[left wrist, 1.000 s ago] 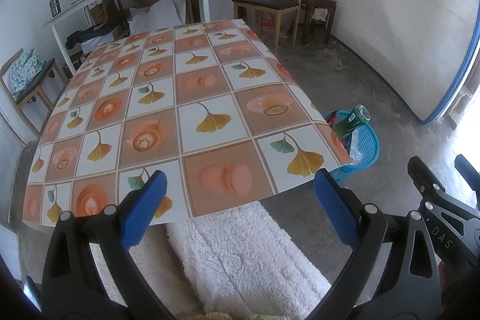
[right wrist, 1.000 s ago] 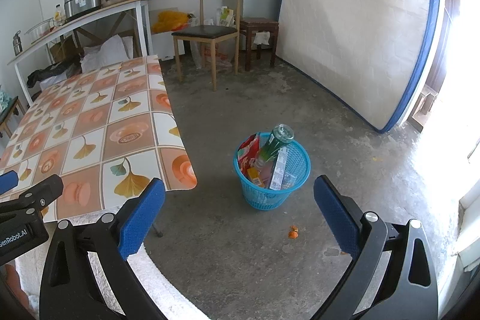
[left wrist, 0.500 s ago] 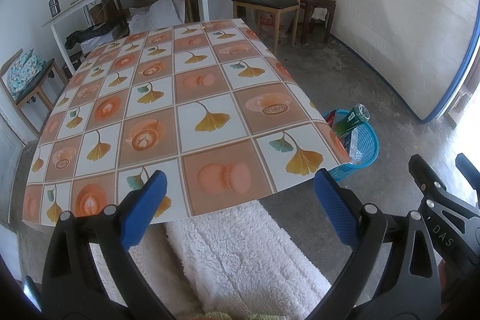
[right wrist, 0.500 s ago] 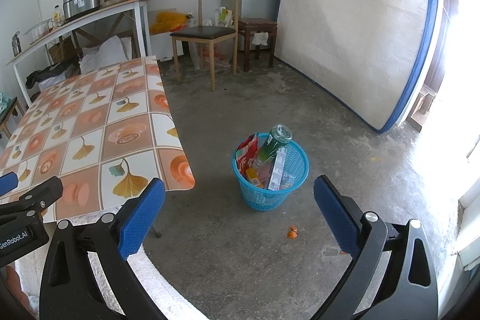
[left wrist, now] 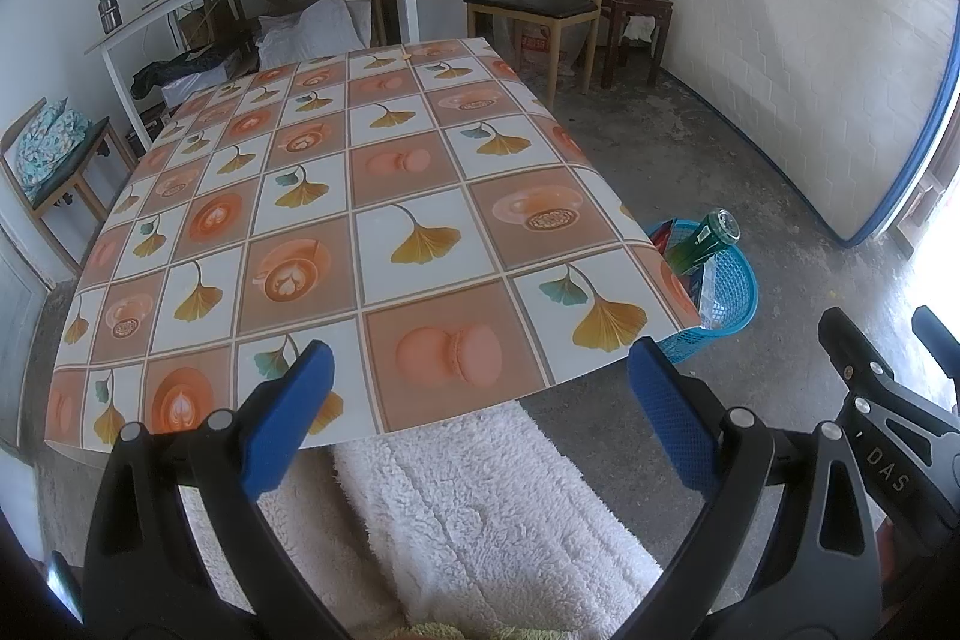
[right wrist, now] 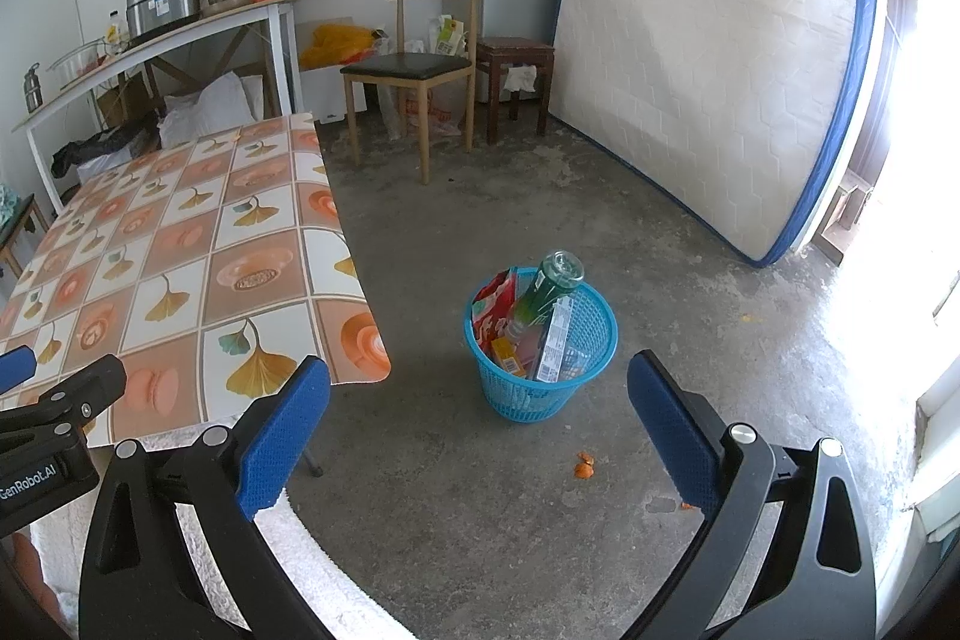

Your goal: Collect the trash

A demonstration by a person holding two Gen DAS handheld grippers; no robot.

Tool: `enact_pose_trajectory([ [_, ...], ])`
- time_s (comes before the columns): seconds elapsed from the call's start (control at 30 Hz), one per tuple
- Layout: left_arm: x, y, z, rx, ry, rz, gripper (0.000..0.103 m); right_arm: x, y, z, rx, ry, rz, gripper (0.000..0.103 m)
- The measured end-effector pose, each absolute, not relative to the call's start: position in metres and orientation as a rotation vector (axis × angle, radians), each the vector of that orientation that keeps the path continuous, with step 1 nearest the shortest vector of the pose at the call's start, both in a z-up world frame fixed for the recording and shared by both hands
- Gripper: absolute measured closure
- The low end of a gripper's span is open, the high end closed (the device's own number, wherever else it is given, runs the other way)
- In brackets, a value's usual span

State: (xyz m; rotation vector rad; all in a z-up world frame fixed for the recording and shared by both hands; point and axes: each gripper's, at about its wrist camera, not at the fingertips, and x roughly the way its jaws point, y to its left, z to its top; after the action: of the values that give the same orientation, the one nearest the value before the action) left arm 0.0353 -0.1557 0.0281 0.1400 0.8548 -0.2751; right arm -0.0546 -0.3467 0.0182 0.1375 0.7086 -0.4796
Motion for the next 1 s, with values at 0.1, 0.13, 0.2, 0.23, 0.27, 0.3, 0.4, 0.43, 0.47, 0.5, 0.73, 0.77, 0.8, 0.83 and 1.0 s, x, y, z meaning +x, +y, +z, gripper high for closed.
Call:
enact_pose_trajectory([
  [0.1,0.0354,-0.1558,0.0281,0.141,0.854,-0.275,0.009,-0.0545,-0.3468,0.0182,0.138,0.709,-0.479,0.006],
  [0.13,0.0354,-0.1558,0.0281,0.141,0.854,-0.275,0.009,-0.0543,-0.3450,0.0179,0.138,0.709,-0.479,0.006],
  [0.2,0.0358,-0.1555,0.0285,0.140,0.855,-0.275,0.009,-0.0543,-0.3446,0.0178,0.136,0.709,-0.480,0.006],
  [0.23,0.0355,-0.1558,0.0282,0.140,0.855,-0.275,0.009,-0.0544,-0.3464,0.0182,0.136,0.708,-0.479,0.006],
  [0.27,0.0357,-0.1555,0.0286,0.140,0.854,-0.274,0.009,-0.0543,-0.3458,0.0180,0.136,0.708,-0.479,0.006],
  [0.3,0.0355,-0.1558,0.0283,0.139,0.854,-0.274,0.009,-0.0542,-0.3443,0.0177,0.136,0.708,-0.480,0.006],
  [0.4,0.0357,-0.1554,0.0285,0.140,0.855,-0.275,0.009,-0.0542,-0.3463,0.0180,0.137,0.709,-0.479,0.006],
  [0.43,0.0356,-0.1555,0.0284,0.140,0.855,-0.275,0.009,-0.0541,-0.3462,0.0180,0.138,0.709,-0.479,0.006],
  [0.47,0.0356,-0.1555,0.0283,0.140,0.855,-0.274,0.009,-0.0541,-0.3453,0.0178,0.138,0.709,-0.479,0.006],
  [0.5,0.0356,-0.1554,0.0282,0.140,0.855,-0.274,0.009,-0.0540,-0.3438,0.0176,0.137,0.709,-0.479,0.006],
  [0.73,0.0356,-0.1553,0.0281,0.141,0.855,-0.276,0.009,-0.0542,-0.3452,0.0179,0.136,0.709,-0.481,0.006],
  [0.77,0.0356,-0.1551,0.0283,0.140,0.854,-0.275,0.009,-0.0539,-0.3451,0.0183,0.136,0.709,-0.482,0.006],
  [0.8,0.0359,-0.1551,0.0284,0.140,0.854,-0.275,0.009,-0.0541,-0.3457,0.0185,0.137,0.707,-0.482,0.006],
  [0.83,0.0357,-0.1554,0.0279,0.140,0.855,-0.275,0.009,-0.0538,-0.3441,0.0181,0.135,0.707,-0.481,0.006],
  [1.0,0.0357,-0.1550,0.0284,0.139,0.854,-0.275,0.009,-0.0537,-0.3454,0.0183,0.133,0.707,-0.481,0.006],
])
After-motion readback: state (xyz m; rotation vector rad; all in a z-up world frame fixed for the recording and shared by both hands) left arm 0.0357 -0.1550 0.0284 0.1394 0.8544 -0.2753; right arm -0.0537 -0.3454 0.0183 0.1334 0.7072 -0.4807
